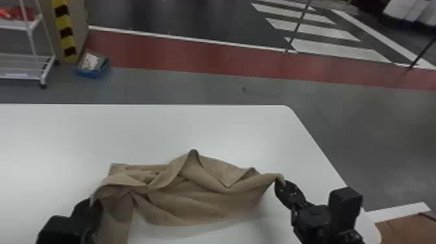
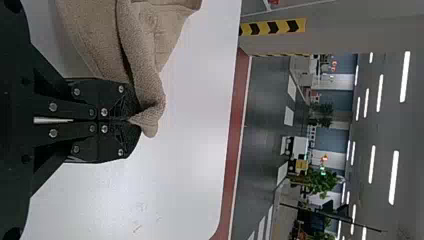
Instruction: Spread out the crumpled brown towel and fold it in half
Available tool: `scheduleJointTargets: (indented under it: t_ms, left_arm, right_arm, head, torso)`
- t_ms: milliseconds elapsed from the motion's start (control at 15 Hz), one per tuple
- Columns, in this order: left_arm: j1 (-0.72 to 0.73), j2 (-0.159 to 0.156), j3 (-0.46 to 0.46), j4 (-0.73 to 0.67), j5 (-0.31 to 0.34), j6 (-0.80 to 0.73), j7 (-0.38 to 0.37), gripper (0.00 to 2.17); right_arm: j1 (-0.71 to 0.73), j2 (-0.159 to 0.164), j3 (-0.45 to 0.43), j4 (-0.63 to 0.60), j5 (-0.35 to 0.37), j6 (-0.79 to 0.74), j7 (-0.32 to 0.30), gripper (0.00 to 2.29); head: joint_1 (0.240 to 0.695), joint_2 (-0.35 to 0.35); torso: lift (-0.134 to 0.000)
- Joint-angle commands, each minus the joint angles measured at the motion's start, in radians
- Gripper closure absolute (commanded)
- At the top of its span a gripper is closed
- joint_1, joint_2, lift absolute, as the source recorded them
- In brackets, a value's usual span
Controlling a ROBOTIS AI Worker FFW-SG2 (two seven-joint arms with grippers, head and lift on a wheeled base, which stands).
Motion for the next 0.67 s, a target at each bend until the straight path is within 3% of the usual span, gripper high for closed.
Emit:
scheduleJointTargets:
  t_ms: [0, 200, 333, 600]
  left_arm:
    - [-0.047, -0.002, 0.016, 0.008, -0.021, 0.052, -0.004, 1.75]
    - [-0.064, -0.002, 0.048, -0.033, -0.077, 0.120, -0.007, 1.75]
    - [-0.058, -0.002, 0.045, -0.084, -0.159, 0.151, -0.011, 1.75]
    - [0.019, -0.004, 0.096, -0.202, -0.265, 0.215, -0.013, 1.75]
  right_arm:
    - [-0.057, 0.007, -0.018, 0.051, 0.072, -0.008, 0.051, 1.41]
    - [-0.125, 0.007, -0.043, 0.077, 0.273, -0.073, 0.152, 1.41]
    - [-0.163, 0.007, -0.076, 0.072, 0.332, -0.079, 0.181, 1.41]
    - [-0.218, 0.007, -0.147, 0.037, 0.346, -0.094, 0.267, 1.41]
  head:
    - [0.695, -0.307]
    - [0.695, -0.278]
    - [0.695, -0.259]
    - [0.695, -0.252]
  torso:
    - [-0.124]
    - [-0.124]
    - [-0.124]
    - [-0.124]
